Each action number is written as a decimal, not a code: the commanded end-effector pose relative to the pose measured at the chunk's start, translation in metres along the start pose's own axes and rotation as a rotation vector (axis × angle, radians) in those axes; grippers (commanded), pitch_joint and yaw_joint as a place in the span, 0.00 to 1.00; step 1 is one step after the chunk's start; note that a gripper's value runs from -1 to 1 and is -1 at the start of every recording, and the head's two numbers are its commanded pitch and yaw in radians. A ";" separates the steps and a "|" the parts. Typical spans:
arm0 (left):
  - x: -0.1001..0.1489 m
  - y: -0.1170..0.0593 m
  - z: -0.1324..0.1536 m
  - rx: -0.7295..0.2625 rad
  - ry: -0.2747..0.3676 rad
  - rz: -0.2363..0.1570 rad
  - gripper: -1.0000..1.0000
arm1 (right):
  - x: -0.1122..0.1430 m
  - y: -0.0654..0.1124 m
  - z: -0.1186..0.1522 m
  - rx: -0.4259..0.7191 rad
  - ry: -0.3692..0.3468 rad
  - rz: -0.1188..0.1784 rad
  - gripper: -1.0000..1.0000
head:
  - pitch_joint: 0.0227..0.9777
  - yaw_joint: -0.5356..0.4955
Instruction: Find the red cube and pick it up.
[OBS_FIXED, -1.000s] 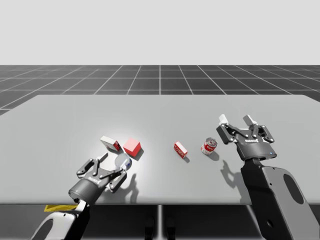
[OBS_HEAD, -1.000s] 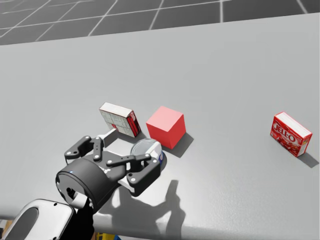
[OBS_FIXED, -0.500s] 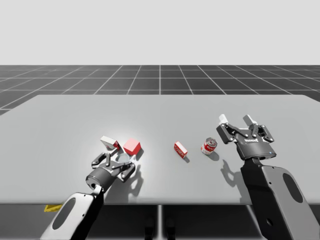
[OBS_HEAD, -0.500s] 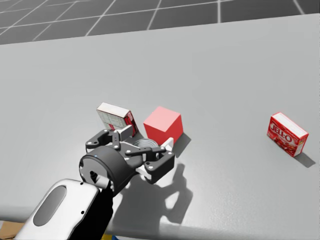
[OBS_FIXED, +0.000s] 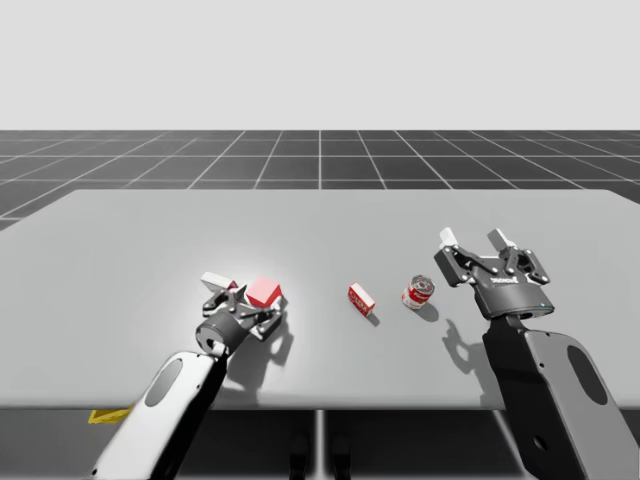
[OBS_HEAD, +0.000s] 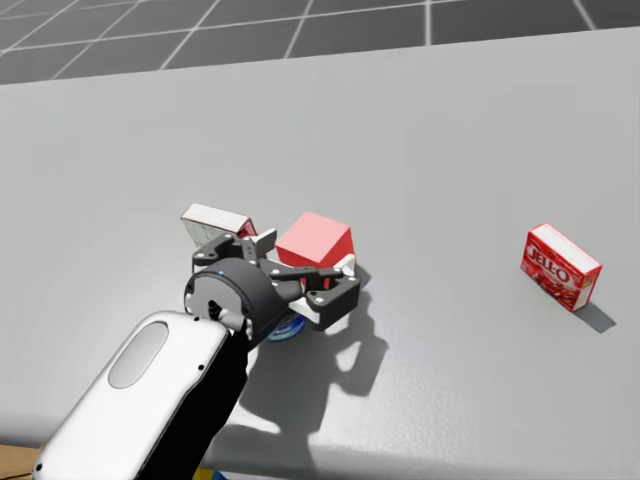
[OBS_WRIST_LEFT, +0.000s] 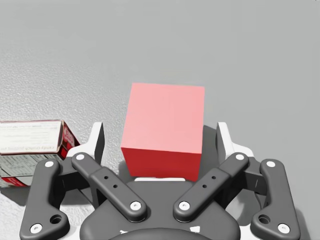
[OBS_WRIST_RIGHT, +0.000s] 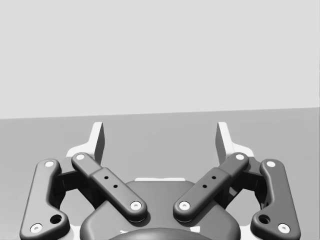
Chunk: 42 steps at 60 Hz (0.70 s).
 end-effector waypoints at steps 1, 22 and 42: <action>-0.003 0.002 -0.013 0.008 0.029 -0.002 0.00 | 0.000 -0.001 0.000 -0.001 -0.001 0.002 0.00 | 0.82 0.73; -0.011 -0.001 -0.018 -0.026 0.064 0.022 1.00 | 0.001 -0.001 0.000 0.000 -0.003 0.001 0.00 | 0.81 0.73; -0.015 -0.003 -0.017 -0.041 0.065 0.008 1.00 | 0.000 -0.001 0.000 -0.003 -0.001 0.002 0.00 | 0.60 0.75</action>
